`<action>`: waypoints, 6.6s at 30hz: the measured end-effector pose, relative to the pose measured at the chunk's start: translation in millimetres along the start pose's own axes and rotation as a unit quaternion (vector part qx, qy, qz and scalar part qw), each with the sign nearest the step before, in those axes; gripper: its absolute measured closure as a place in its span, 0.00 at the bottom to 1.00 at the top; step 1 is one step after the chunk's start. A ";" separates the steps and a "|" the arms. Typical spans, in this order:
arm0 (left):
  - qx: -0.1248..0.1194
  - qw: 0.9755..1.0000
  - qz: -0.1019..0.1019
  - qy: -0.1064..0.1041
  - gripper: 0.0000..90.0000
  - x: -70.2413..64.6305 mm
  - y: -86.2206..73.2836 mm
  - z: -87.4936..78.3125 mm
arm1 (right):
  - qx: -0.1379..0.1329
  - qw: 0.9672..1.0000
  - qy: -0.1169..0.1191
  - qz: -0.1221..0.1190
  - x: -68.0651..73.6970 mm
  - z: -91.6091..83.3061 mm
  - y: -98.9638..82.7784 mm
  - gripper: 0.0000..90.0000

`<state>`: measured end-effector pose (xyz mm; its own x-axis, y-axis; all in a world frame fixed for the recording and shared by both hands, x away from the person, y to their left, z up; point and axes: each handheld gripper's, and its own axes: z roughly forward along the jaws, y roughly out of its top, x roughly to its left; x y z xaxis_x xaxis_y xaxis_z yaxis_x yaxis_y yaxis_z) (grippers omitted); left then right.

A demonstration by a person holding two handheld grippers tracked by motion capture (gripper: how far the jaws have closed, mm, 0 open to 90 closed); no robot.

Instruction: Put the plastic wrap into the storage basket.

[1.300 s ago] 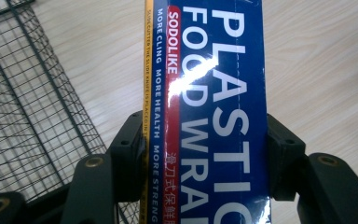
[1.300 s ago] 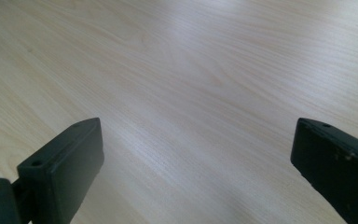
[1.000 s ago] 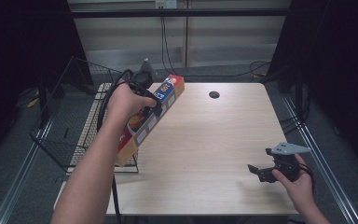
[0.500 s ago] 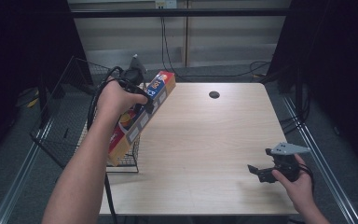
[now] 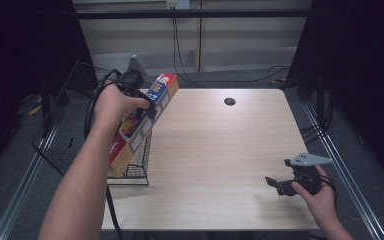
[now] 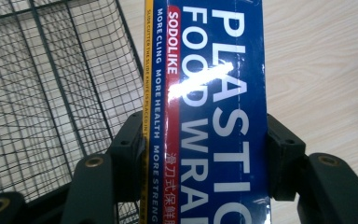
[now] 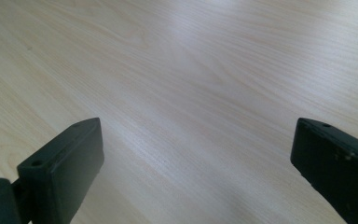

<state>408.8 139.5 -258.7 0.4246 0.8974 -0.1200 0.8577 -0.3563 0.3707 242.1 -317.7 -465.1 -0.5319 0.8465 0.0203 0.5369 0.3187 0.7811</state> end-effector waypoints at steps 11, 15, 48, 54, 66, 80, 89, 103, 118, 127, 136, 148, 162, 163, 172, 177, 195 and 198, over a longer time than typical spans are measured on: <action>0.002 1.000 -0.028 0.009 0.48 13.4 -2.6 -5.1 | 0.002 1.000 0.003 0.001 -0.2 0.4 -0.3 0.02; 0.002 0.999 -0.030 0.013 0.48 18.8 -3.5 -5.3 | 0.001 1.000 0.002 0.000 -0.4 0.6 -0.4 0.02; -0.010 0.996 -0.082 0.036 0.48 49.3 -14.9 -19.0 | 0.002 1.000 0.000 0.002 -0.4 0.2 -0.6 0.02; -0.013 0.995 -0.091 0.044 0.48 56.1 -17.2 -21.3 | 0.002 1.000 0.000 0.003 -0.3 0.0 -0.5 0.02; -0.021 0.992 -0.110 0.062 0.48 70.3 -22.8 -27.0 | 0.002 1.000 0.000 0.001 -0.1 0.0 -0.5 0.02; -0.021 0.989 -0.124 0.073 0.48 86.4 -28.3 -40.1 | 0.003 1.000 -0.001 0.001 0.2 0.1 -0.7 0.02; -0.023 0.988 -0.131 0.078 0.48 96.5 -30.9 -43.3 | 0.003 1.000 -0.003 -0.003 0.5 1.4 -0.6 0.02; -0.023 0.987 -0.137 0.079 0.48 106.2 -31.2 -43.7 | 0.007 1.000 -0.004 -0.003 0.7 3.3 -1.3 0.02; -0.027 0.985 -0.151 0.083 0.48 117.1 -35.0 -45.3 | 0.009 1.000 -0.002 -0.002 0.8 4.3 -1.8 0.02; -0.027 0.983 -0.161 0.089 0.48 122.4 -37.8 -42.3 | 0.012 1.000 -0.004 -0.001 1.4 5.1 -2.3 0.02; -0.018 0.982 -0.162 0.098 0.48 129.4 -40.1 -31.9 | 0.012 1.000 -0.003 0.001 1.6 4.9 -2.7 0.02; -0.017 0.979 -0.176 0.101 0.48 134.4 -37.8 -21.1 | 0.016 1.000 -0.003 0.000 2.3 6.9 -3.9 0.02; -0.016 0.978 -0.183 0.102 0.47 137.9 -37.9 -8.6 | 0.017 1.000 -0.003 0.000 1.5 7.0 -4.5 0.02; -0.014 0.976 -0.190 0.104 0.47 137.0 -37.8 -8.1 | 0.017 1.000 -0.003 -0.001 1.4 7.1 -4.6 0.02; -0.011 0.978 -0.179 0.109 0.47 135.8 -37.7 -7.1 | 0.017 1.000 -0.001 -0.002 1.9 7.1 -4.4 0.02; -0.019 0.977 -0.187 0.105 0.46 136.7 -39.6 -6.9 | 0.018 1.000 0.001 -0.002 2.3 7.2 -4.4 0.02; -0.022 0.977 -0.186 0.103 0.42 137.6 -37.9 -19.9 | 0.020 1.000 -0.001 -0.003 3.8 8.7 -4.4 0.02; -0.034 0.976 -0.192 0.098 0.38 134.7 -37.5 -26.5 | 0.019 1.000 -0.001 -0.006 4.0 8.8 -3.9 0.03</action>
<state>426.1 280.6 -264.4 0.0066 0.9963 -0.0860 0.9186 0.0279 0.3942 243.6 -311.8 -473.6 -0.5374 0.8433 0.0106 0.5552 0.3443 0.7571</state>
